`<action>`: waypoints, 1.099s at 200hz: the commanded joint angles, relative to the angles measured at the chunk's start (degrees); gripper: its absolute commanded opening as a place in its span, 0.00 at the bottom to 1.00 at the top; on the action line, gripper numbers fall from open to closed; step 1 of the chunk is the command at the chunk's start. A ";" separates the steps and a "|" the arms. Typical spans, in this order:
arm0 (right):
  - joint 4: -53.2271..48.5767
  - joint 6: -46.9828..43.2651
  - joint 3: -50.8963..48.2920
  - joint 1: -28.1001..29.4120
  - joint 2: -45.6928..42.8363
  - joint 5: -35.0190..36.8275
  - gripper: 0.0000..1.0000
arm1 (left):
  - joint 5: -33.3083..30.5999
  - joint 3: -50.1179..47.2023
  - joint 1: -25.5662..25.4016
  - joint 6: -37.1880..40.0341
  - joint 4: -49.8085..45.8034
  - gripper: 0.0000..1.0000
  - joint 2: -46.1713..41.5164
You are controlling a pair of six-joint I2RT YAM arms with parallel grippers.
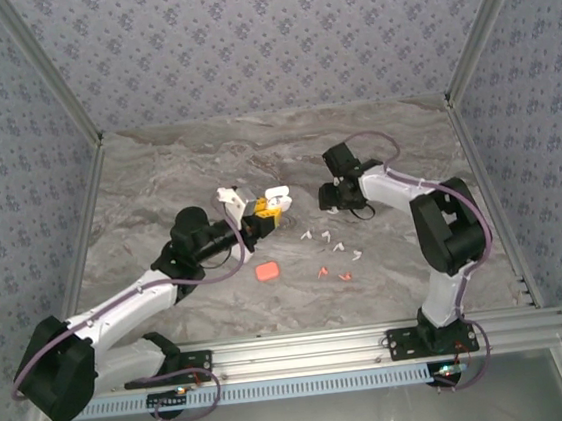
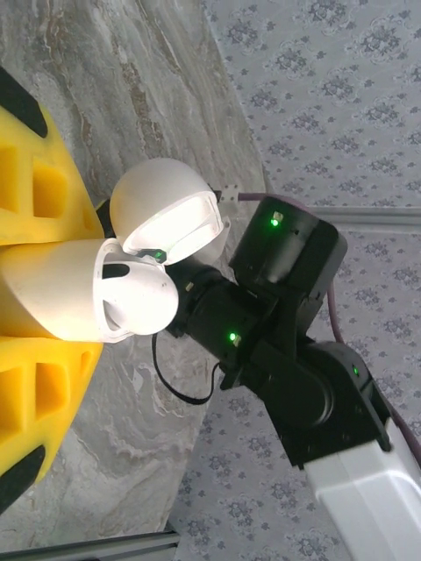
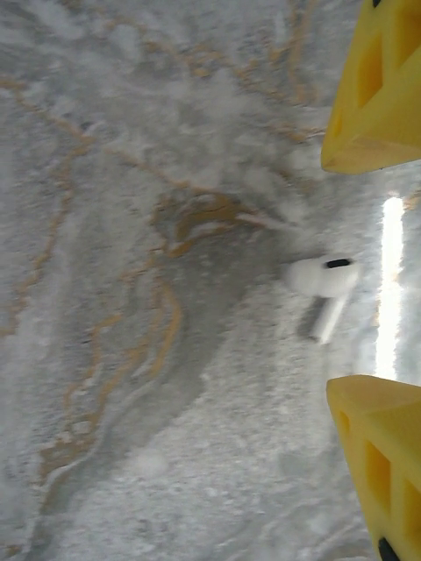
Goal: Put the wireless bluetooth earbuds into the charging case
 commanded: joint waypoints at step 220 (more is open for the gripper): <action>-7.51 -2.34 0.80 1.35 4.40 4.90 0.62 | -1.75 -0.50 -0.43 2.28 -3.65 0.00 -4.99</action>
